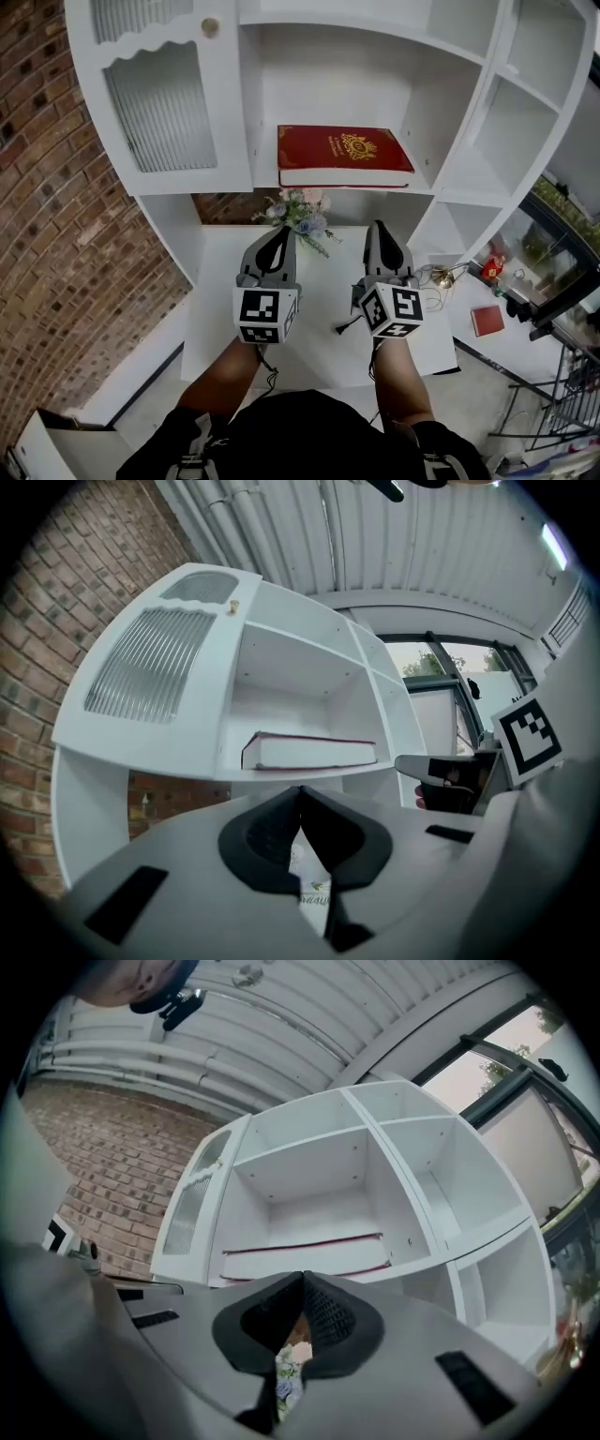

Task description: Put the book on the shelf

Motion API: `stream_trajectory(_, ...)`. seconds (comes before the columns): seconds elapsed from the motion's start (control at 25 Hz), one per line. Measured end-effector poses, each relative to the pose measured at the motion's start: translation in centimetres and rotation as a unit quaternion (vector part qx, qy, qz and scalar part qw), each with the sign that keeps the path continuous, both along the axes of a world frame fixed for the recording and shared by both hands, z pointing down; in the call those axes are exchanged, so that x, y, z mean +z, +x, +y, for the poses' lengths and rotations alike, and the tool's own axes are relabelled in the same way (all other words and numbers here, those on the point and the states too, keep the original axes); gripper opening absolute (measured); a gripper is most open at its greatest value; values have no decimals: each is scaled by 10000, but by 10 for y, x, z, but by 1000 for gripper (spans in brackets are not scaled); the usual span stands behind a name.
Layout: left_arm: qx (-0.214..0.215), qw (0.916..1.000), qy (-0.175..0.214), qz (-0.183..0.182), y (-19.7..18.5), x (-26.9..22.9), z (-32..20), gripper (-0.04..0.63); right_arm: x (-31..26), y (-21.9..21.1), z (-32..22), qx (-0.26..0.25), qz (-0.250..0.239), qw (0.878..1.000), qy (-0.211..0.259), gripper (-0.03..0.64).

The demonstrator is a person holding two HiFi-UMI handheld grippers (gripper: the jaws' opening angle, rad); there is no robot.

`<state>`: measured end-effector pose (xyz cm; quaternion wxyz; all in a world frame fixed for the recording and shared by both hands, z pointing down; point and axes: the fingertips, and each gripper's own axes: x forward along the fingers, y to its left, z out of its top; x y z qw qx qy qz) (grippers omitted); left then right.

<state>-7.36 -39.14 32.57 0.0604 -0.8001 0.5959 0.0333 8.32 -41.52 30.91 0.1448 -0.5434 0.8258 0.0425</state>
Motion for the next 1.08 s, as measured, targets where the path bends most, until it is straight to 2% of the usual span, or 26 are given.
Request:
stream_trajectory(0.12, -8, 9999, -124, -5, -3, 11, 6, 14, 6, -4, 10, -73, 9, 10000, -10, 12)
stream_trajectory(0.8, 158, 9996, -227, 110, -7, 21, 27, 14, 28, -5, 36, 48, -64, 9997, -231, 14)
stream_trajectory(1.08, 282, 9994, -176, 115, -10, 25, 31, 14, 30, -7, 41, 37, -99, 9999, -105, 14)
